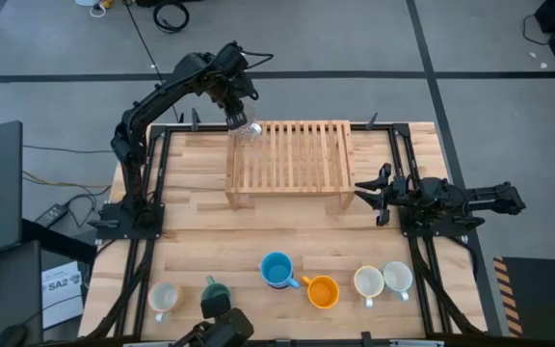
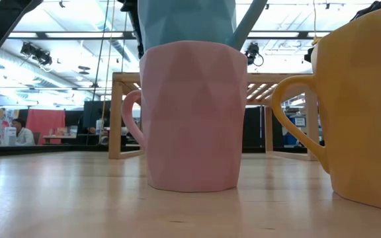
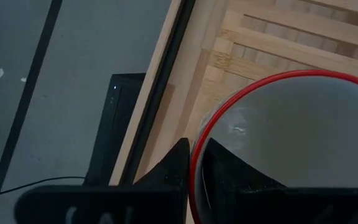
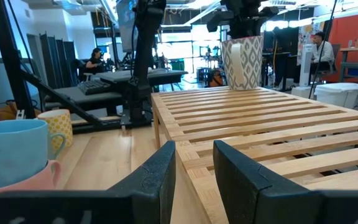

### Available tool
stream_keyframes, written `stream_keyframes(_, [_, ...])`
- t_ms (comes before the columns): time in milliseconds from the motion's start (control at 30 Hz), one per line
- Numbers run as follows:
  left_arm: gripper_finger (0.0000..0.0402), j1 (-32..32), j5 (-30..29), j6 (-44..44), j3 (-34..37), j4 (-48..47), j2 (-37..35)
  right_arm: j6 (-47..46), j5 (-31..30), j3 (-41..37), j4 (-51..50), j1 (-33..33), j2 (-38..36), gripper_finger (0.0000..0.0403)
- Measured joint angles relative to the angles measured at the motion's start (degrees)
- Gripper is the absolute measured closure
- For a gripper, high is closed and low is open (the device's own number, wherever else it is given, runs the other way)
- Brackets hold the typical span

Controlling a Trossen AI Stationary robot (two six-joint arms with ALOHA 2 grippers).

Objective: Place coffee mugs
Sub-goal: Put the gray mug on the shelf

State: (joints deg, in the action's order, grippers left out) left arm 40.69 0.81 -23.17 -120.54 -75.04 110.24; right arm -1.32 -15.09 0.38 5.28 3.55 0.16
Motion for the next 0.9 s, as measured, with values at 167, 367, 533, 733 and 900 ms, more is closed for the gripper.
stream_keyframes(167, [0.0342,-0.8,0.1,-0.1,0.1,0.1,0.2,0.0,0.0,0.0,0.0,0.0,0.0,0.0289])
stream_keyframes(367, [0.034,-1.4,0.1,-0.1,0.2,0.7,0.2,0.0,0.0,0.0,0.0,0.0,0.0,0.0289])
stream_keyframes(533, [0.0338,-2.0,0.1,-0.1,0.2,1.0,0.2,0.0,0.0,0.0,0.0,0.0,0.0,0.0289])
stream_keyframes(733, [0.0338,-2.0,0.2,-0.1,0.2,2.3,0.2,0.0,0.0,0.0,0.0,0.0,0.0,0.0289])
stream_keyframes(900, [0.0329,-2.0,0.1,-0.1,0.2,2.5,0.2,0.0,0.0,0.0,0.0,0.0,0.0,0.0289])
